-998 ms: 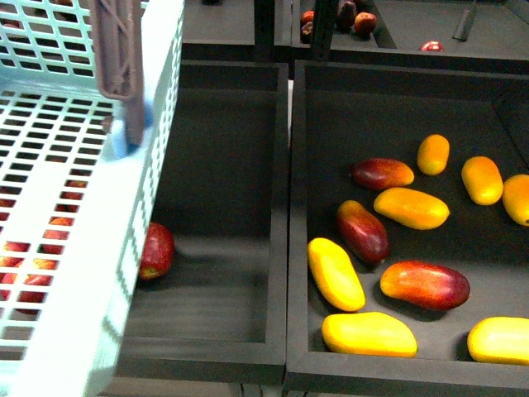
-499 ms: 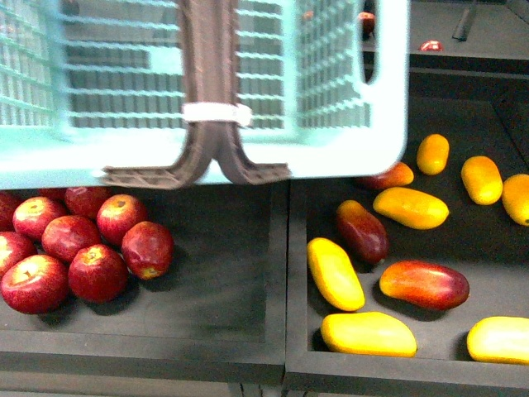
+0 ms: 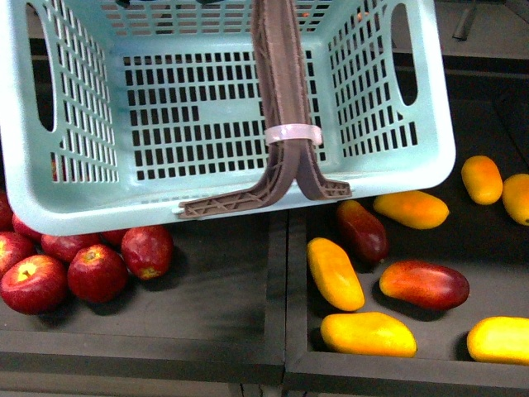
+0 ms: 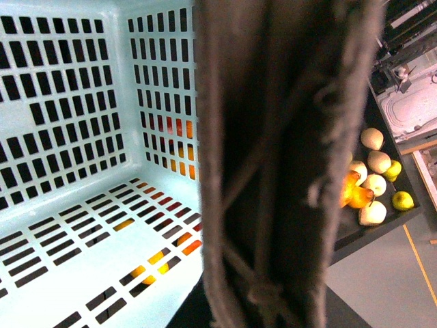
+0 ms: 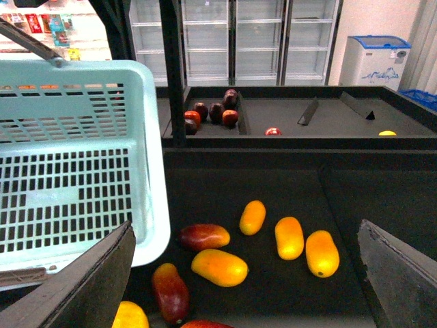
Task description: Pick mango and avocado into basket
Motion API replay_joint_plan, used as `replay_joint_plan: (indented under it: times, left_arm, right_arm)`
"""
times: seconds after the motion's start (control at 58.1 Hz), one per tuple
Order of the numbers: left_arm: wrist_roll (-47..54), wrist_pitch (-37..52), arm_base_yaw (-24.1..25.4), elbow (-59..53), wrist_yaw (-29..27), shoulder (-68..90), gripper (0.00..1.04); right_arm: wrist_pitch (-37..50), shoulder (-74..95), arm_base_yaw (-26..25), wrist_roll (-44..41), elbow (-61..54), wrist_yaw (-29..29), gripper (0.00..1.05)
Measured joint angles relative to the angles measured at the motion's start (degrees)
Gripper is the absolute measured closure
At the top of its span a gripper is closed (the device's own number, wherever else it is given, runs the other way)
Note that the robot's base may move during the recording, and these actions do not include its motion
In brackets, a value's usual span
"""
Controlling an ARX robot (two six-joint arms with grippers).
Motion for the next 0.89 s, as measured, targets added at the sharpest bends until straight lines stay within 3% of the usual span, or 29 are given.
replay_joint_plan:
  times: [0.895]
  left_arm:
    - [-0.09,-0.02,0.09,-0.42,0.55,-0.24,0.98]
  right_arm:
    - [0.0,0.0,0.0,0.0,0.0,0.02,0.08]
